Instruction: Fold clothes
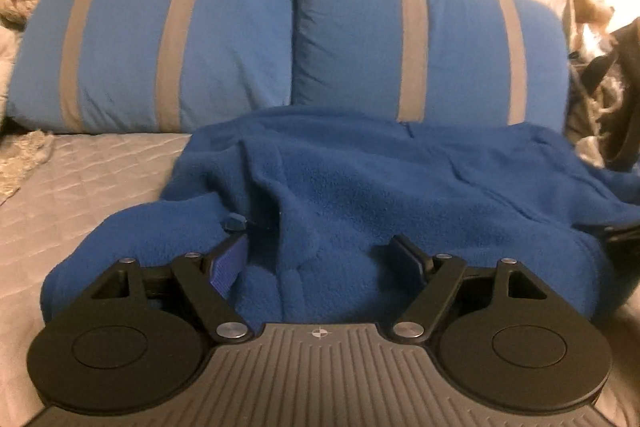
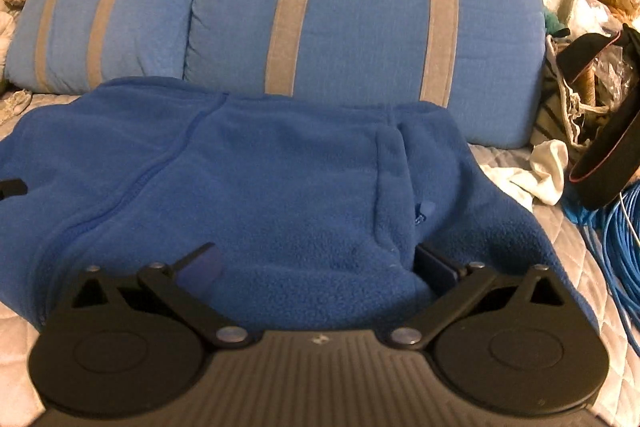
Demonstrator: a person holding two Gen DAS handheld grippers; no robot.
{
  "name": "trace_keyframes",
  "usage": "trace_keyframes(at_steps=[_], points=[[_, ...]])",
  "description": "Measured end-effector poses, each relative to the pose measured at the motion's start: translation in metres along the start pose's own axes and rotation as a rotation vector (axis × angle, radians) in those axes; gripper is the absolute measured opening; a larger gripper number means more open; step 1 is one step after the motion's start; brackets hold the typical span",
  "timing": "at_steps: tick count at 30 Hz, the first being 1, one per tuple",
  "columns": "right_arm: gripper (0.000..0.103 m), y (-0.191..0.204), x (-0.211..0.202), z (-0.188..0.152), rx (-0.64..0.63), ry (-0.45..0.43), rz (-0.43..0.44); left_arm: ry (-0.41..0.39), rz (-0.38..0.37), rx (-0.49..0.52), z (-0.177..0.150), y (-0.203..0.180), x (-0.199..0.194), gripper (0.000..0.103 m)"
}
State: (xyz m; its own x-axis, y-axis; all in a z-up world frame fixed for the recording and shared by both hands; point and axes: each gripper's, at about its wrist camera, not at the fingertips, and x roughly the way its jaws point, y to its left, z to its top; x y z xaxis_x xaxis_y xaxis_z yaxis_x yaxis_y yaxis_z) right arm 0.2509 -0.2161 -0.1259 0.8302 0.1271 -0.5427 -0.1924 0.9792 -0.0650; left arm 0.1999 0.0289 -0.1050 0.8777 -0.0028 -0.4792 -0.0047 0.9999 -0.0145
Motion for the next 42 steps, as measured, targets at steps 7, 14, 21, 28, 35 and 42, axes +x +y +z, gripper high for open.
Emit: trace_keyframes(at_steps=[7,14,21,28,35,42], points=[[0.102,0.0,0.0,-0.001,0.007,-0.011,0.002,-0.18,0.026,-0.009,0.002,0.008,-0.043,0.077],[0.102,-0.003,-0.001,0.0,0.017,-0.01,0.016,-0.036,0.086,-0.094,-0.006,0.028,-0.022,0.081],[0.102,-0.004,-0.011,0.001,0.035,-0.05,0.001,-0.022,0.096,-0.113,-0.003,0.029,-0.034,0.081],[0.103,0.023,-0.046,-0.004,-0.012,-0.291,0.048,-0.293,0.032,0.041,0.002,-0.008,-0.067,0.081],[0.102,0.044,-0.025,-0.014,-0.05,-0.16,0.072,-0.093,0.031,0.159,-0.019,-0.036,-0.021,0.083],[0.102,0.036,-0.015,-0.011,-0.013,-0.077,0.1,-0.005,-0.013,0.036,-0.015,-0.023,-0.014,0.083]])
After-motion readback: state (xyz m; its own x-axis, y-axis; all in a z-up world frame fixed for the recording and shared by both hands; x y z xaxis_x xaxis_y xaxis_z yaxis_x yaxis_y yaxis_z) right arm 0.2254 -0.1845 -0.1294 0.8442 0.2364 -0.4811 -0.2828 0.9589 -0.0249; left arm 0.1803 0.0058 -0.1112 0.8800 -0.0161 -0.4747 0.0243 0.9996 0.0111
